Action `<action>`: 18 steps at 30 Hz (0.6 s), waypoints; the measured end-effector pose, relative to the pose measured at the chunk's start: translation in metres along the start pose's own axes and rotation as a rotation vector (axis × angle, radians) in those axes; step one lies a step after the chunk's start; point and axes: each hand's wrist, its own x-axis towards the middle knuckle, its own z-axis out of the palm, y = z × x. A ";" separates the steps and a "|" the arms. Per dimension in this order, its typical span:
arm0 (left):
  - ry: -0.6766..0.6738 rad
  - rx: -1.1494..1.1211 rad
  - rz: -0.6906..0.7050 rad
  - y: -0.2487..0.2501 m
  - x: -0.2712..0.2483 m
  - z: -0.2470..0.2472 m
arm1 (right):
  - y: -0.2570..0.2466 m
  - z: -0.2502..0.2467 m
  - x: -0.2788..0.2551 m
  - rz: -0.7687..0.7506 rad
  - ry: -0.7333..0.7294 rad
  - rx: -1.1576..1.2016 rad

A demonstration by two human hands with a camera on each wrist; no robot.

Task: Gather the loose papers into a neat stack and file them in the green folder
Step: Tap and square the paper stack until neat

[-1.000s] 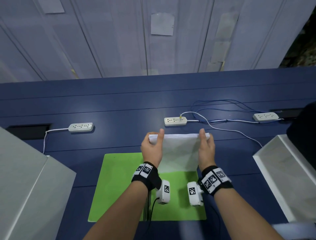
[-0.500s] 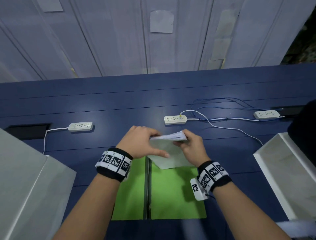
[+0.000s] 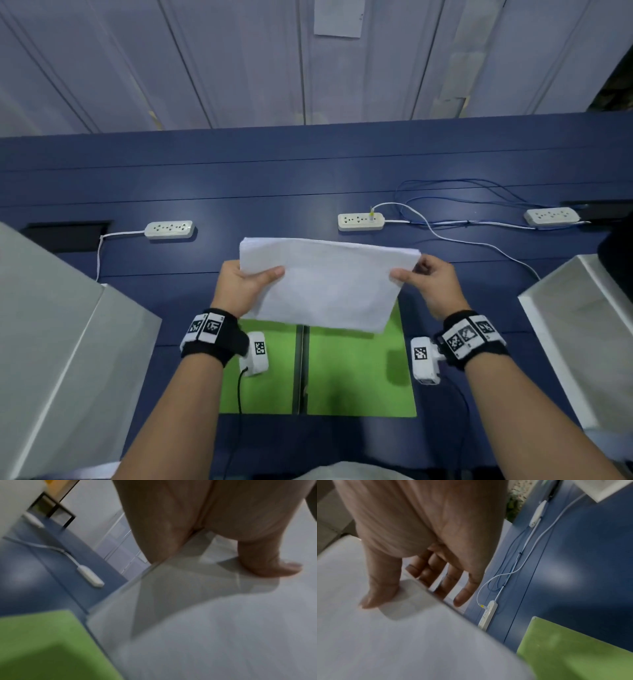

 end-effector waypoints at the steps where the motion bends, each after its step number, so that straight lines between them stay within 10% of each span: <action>1: 0.017 -0.040 -0.001 -0.006 -0.001 0.003 | 0.001 0.003 -0.002 0.024 -0.028 0.071; 18: -0.045 -0.004 -0.161 -0.081 -0.013 0.085 | 0.059 -0.005 -0.042 0.108 0.258 -0.102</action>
